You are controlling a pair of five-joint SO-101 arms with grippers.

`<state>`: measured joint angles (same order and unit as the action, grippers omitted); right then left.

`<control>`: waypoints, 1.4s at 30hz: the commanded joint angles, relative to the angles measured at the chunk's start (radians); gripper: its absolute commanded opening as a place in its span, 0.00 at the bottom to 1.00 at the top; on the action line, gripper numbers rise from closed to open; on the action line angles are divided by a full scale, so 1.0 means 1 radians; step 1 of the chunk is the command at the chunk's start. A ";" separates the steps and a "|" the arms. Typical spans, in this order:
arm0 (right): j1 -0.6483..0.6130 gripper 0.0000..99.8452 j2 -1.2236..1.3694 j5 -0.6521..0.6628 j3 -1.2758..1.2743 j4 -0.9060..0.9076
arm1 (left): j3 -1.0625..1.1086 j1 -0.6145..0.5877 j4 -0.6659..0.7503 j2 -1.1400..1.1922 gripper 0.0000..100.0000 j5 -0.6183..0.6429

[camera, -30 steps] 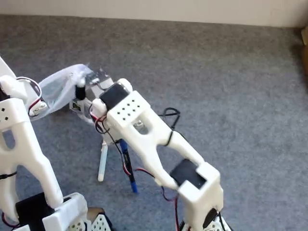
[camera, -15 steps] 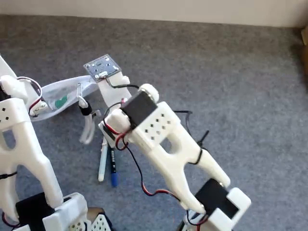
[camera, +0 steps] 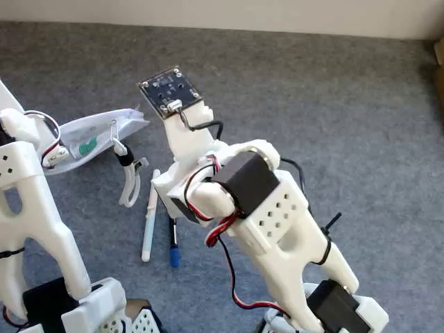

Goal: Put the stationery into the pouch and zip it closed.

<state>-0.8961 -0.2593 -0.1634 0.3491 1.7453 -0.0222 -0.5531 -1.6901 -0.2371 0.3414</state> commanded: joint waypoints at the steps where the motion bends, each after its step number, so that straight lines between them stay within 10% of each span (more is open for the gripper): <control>1: 0.001 0.08 0.027 -0.083 -0.039 -0.041 | 0.007 -0.053 0.020 0.015 0.01 0.014; 20: 0.105 0.08 0.602 -0.282 -0.185 -0.584 | -0.025 -0.214 0.021 0.012 0.01 0.064; 42: 0.104 0.05 0.825 -0.281 -0.087 -0.595 | -0.013 -0.176 0.023 0.016 0.01 0.063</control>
<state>-0.8009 0.5754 -0.4350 0.2248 1.1607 -0.0315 -0.7311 -1.6701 -0.2263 0.3920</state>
